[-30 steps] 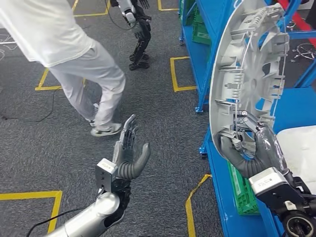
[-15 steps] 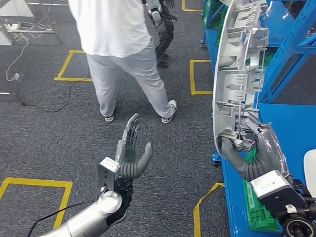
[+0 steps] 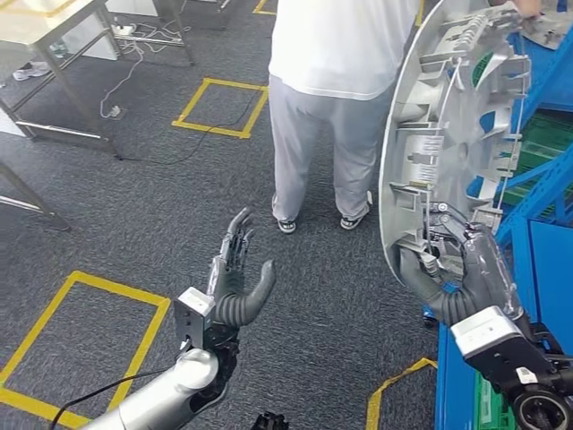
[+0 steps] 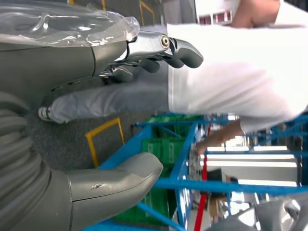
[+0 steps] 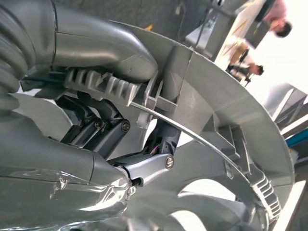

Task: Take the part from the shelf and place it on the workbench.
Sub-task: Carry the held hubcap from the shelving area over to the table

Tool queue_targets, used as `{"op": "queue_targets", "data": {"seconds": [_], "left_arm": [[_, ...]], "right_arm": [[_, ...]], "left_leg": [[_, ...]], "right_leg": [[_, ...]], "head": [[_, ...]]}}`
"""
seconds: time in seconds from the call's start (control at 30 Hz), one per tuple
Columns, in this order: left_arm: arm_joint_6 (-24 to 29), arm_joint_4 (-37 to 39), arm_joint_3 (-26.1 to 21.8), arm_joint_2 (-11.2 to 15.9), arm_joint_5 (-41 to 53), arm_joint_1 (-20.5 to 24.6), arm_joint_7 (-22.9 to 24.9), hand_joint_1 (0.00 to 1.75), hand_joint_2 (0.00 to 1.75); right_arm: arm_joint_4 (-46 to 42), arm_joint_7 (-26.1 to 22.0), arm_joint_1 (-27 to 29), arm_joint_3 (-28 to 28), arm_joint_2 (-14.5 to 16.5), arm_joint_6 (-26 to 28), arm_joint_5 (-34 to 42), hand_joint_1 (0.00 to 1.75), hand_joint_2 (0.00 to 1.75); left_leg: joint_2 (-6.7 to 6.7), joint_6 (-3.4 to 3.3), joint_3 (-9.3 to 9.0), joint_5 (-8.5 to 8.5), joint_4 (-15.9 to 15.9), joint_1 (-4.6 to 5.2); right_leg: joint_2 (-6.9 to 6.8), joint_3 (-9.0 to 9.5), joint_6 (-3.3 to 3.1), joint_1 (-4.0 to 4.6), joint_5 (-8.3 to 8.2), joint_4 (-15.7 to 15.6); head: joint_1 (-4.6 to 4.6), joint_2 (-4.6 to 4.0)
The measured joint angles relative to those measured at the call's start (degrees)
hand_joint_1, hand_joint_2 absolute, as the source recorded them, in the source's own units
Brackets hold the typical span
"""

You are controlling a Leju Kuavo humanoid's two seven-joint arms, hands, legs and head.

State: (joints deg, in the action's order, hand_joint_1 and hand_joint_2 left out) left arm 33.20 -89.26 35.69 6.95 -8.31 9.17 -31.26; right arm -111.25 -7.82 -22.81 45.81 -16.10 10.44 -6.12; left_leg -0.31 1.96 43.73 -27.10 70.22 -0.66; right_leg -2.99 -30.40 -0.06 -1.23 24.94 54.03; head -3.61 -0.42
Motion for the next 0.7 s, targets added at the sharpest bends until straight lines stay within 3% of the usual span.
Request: {"op": "queue_targets", "data": {"seconds": [0.07,0.13,0.17,0.23,0.27,0.33,0.4,0.43,0.47,0.5,0.53,0.6,0.67,0.7], "left_arm": [[0.07,0.00,0.00,0.04,0.02,0.00,0.01,0.00,1.75],[0.21,-0.02,0.00,0.03,0.07,0.14,0.05,0.00,1.75],[0.28,-0.03,0.00,0.02,0.09,0.20,0.09,0.00,1.75],[0.36,-0.05,0.00,0.01,0.12,0.25,0.18,0.00,1.75],[0.38,-0.08,0.00,0.02,0.12,0.22,0.22,0.00,1.75],[0.36,-0.16,0.00,-0.04,0.13,0.28,0.26,0.00,1.75],[0.20,-0.20,0.00,-0.19,0.13,0.32,0.27,0.00,1.75],[0.08,-0.20,0.00,-0.25,0.13,0.29,0.28,0.00,1.75],[-0.03,-0.20,0.00,-0.28,0.13,0.25,0.29,0.00,1.75],[-0.14,-0.20,0.00,-0.28,0.14,0.22,0.32,0.00,1.75],[-0.22,-0.20,0.00,-0.28,0.16,0.21,0.37,0.00,1.75],[-0.33,-0.20,0.00,-0.28,0.28,0.21,0.49,0.00,1.75],[-0.35,-0.20,0.00,-0.27,0.45,0.16,0.64,0.00,1.75],[-0.35,-0.20,0.00,-0.26,0.51,0.09,0.71,0.00,1.75]], "right_arm": [[0.00,-0.21,0.01,0.04,0.13,0.01,0.17,1.75,1.75],[-0.01,-0.49,-0.04,0.06,0.21,0.00,0.28,1.75,1.75],[-0.02,-0.64,-0.08,0.08,0.23,-0.01,0.32,1.75,1.75],[-0.03,-0.83,-0.15,0.14,0.35,-0.02,0.36,1.75,1.75],[-0.03,-0.87,-0.18,0.16,0.41,-0.03,0.38,1.75,1.75],[-0.04,-0.96,-0.20,0.20,0.49,-0.03,0.48,1.75,1.75],[-0.04,-1.06,-0.14,0.36,0.49,0.03,0.55,1.75,1.75],[-0.04,-1.08,-0.09,0.50,0.49,0.08,0.55,1.75,1.75],[-0.04,-1.07,-0.07,0.63,0.49,0.12,0.55,1.75,1.75],[-0.05,-1.02,-0.06,0.77,0.50,0.15,0.55,1.75,1.75],[-0.05,-0.94,-0.06,0.88,0.50,0.17,0.55,1.75,1.75],[-0.07,-0.80,-0.08,1.04,0.51,0.20,0.57,1.75,1.75],[-0.08,-0.77,-0.18,1.14,0.52,0.27,0.66,1.75,1.75],[-0.08,-0.77,-0.25,1.19,0.54,0.31,0.71,1.75,1.75]], "left_leg": [[1.75,-0.03,-4.25,3.90,-8.27,-0.04],[3.53,-0.59,-7.77,6.03,-14.96,0.37],[3.82,-0.96,-8.33,6.08,-16.09,0.61],[2.46,-1.77,-8.39,5.97,-16.15,0.78],[1.79,-2.09,-8.55,5.97,-16.28,0.69],[0.59,-2.83,-8.91,6.04,-16.56,0.35],[-0.65,-3.30,-8.99,5.99,-16.56,0.31],[-1.44,-3.38,-9.03,5.98,-16.53,0.35],[-2.33,-3.41,-9.10,5.93,-16.50,0.40],[-3.26,-3.41,-9.20,5.88,-16.44,0.42],[-4.22,-3.36,-9.32,5.82,-16.35,0.40],[-6.01,-3.09,-9.35,5.64,-16.05,0.38],[-7.60,-2.50,-8.77,5.72,-15.74,0.18],[-8.36,-2.13,-8.42,5.90,-15.72,0.04]], "right_leg": [[-1.39,0.39,0.32,0.01,0.34,0.00],[-2.46,0.71,0.90,0.33,0.76,0.05],[-2.92,0.85,1.21,0.51,0.96,0.06],[-3.96,1.20,1.80,0.57,1.34,-0.01],[-3.65,1.21,2.08,0.44,1.83,0.31],[-1.13,-0.33,2.36,0.17,4.32,4.11],[1.85,-4.36,2.41,0.12,8.12,12.64],[2.45,-6.43,2.46,0.14,9.27,16.56],[2.74,-7.76,2.45,0.16,9.32,18.67],[2.90,-8.01,2.39,0.13,8.14,18.37],[3.18,-7.20,2.24,0.11,5.93,15.74],[5.83,-4.13,1.82,-0.11,1.20,7.48],[8.51,-1.87,1.60,-0.31,-0.40,2.14],[8.87,-1.46,1.56,-0.34,-0.15,1.50]], "head": [[-0.15,0.00],[-0.26,0.00],[-0.22,0.00],[-0.03,0.00],[0.05,0.00],[0.38,0.00],[0.76,0.00],[0.85,0.00],[0.86,0.00],[0.86,0.00],[0.88,0.00],[0.92,0.00],[0.93,0.00],[0.94,0.00]]}}
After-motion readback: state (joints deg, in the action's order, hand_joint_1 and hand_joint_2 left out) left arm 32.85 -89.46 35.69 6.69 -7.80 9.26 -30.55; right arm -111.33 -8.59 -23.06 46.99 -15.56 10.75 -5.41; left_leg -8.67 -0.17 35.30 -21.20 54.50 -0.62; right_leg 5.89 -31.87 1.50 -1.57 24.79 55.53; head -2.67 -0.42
